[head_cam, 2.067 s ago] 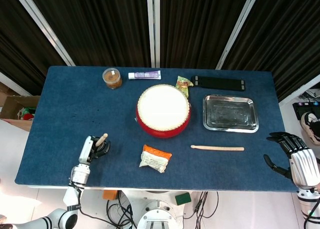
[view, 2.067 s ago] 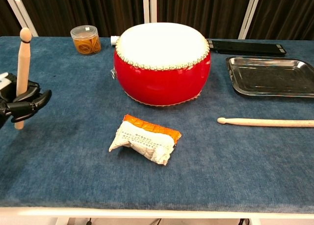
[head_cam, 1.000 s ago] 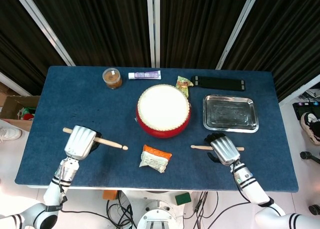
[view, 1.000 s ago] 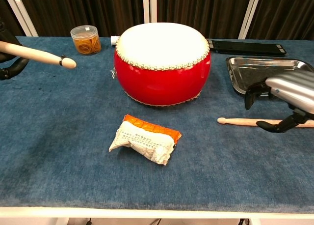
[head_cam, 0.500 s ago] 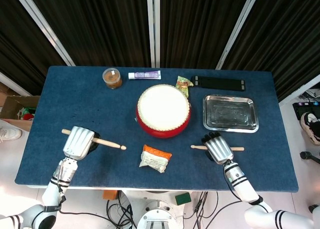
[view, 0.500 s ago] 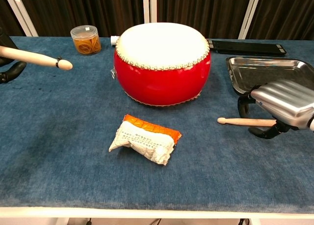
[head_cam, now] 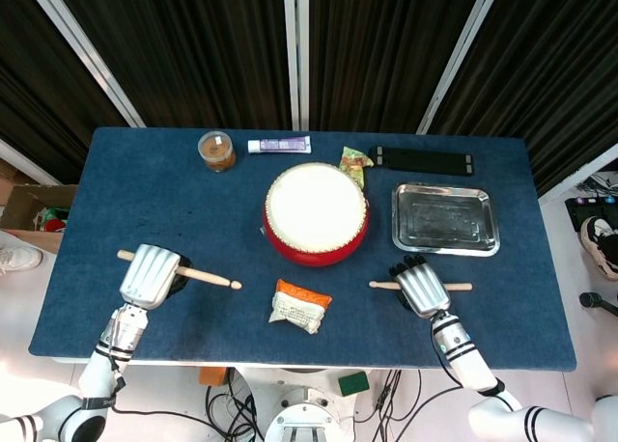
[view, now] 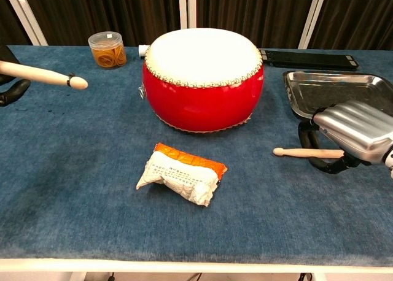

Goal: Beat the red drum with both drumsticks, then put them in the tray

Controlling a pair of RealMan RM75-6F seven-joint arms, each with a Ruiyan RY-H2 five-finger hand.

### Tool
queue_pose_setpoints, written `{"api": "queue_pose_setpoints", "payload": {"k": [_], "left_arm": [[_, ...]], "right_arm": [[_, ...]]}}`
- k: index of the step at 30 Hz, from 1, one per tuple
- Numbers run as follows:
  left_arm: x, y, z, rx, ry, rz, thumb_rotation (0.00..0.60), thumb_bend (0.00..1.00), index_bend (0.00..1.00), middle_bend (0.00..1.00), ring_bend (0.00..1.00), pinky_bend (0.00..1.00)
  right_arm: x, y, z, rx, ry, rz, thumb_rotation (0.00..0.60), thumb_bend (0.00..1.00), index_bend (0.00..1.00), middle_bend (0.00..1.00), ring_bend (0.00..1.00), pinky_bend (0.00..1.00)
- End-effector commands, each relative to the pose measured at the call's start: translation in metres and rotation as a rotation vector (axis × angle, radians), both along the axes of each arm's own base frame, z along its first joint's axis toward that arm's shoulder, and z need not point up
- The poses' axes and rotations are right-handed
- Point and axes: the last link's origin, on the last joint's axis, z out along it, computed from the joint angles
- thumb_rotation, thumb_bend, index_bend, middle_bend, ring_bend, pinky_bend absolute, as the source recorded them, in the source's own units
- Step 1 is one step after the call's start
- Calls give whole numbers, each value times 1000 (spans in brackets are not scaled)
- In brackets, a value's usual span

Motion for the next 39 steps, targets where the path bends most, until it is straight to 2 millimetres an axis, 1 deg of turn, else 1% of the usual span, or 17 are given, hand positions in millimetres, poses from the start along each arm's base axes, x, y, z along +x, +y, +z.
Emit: {"api": "queue_pose_setpoints", "payload": {"k": [1, 4, 7, 10, 11, 15, 20, 23, 29, 35, 39], "left_arm": [[-1, 0, 1, 3, -1, 4, 600, 491, 1000, 1000, 996, 1000], [-2, 0, 4, 15, -7, 12, 600, 489, 1000, 1000, 996, 1000], [-3, -1, 8, 28, -17, 23, 600, 488, 1000, 1000, 995, 1000], [-5, -2, 11, 37, -26, 32, 600, 487, 1000, 1000, 995, 1000], [-5, -2, 12, 38, -30, 36, 600, 487, 1000, 1000, 995, 1000], [-6, -3, 13, 36, -35, 42, 600, 486, 1000, 1000, 995, 1000], [-3, -3, 13, 33, -42, 39, 600, 486, 1000, 1000, 995, 1000], [-2, -3, 11, 26, -36, 36, 600, 485, 1000, 1000, 995, 1000], [-1, -3, 12, 23, -31, 39, 600, 485, 1000, 1000, 995, 1000], [-2, -3, 11, 17, -29, 42, 600, 483, 1000, 1000, 995, 1000], [-3, -3, 11, 14, -28, 45, 600, 482, 1000, 1000, 995, 1000]], "right_arm": [[1, 2, 2, -9, -43, 5, 600, 477, 612, 566, 314, 359], [3, 3, 15, -29, -193, -11, 600, 479, 619, 568, 318, 359], [-1, 4, 32, -55, -382, -46, 600, 480, 622, 571, 332, 359], [-12, 4, 51, -90, -577, -99, 600, 481, 623, 572, 334, 362], [-19, 5, 57, -97, -663, -135, 600, 481, 624, 572, 333, 362], [-40, 7, 68, -81, -931, -252, 600, 481, 626, 572, 333, 362], [-56, 4, 69, -13, -1269, -382, 600, 481, 626, 571, 332, 362], [-62, 1, 67, 21, -1432, -436, 600, 480, 626, 569, 332, 362], [-67, -6, 62, 70, -1717, -511, 600, 477, 627, 559, 332, 362], [-64, -13, 61, 134, -1889, -549, 600, 475, 632, 536, 332, 362], [-60, -19, 60, 172, -1983, -565, 600, 456, 612, 519, 332, 361]]}}
